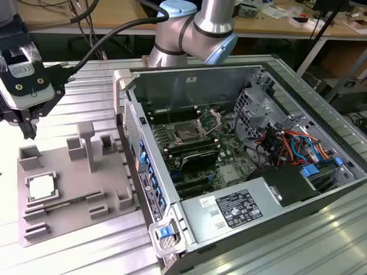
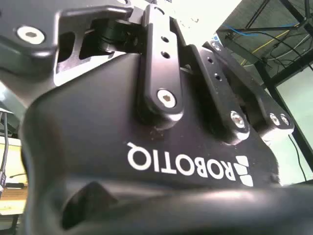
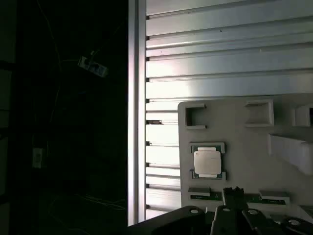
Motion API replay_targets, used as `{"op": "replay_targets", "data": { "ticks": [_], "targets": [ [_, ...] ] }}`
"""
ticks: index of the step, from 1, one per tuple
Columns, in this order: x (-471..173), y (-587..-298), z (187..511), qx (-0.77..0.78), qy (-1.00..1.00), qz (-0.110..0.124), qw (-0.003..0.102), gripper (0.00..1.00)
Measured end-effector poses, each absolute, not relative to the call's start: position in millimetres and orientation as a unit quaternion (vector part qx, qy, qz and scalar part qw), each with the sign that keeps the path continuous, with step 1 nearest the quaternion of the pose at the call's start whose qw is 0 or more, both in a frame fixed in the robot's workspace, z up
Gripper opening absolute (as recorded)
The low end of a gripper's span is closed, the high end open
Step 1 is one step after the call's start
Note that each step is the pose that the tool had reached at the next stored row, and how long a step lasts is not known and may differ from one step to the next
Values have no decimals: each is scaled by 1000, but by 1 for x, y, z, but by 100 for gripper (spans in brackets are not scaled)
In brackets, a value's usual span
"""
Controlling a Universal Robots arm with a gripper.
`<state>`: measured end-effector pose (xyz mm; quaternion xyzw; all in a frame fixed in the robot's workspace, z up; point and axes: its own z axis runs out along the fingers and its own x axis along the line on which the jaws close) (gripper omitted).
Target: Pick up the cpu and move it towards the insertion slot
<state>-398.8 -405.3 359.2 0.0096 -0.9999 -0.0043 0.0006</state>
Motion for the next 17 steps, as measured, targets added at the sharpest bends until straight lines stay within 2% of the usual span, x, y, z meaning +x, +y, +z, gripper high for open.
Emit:
{"op": "replay_targets", "data": {
  "ticks": [17],
  "targets": [
    [-399,-405,355,10,-1000,-4,1,11]
  ]
}}
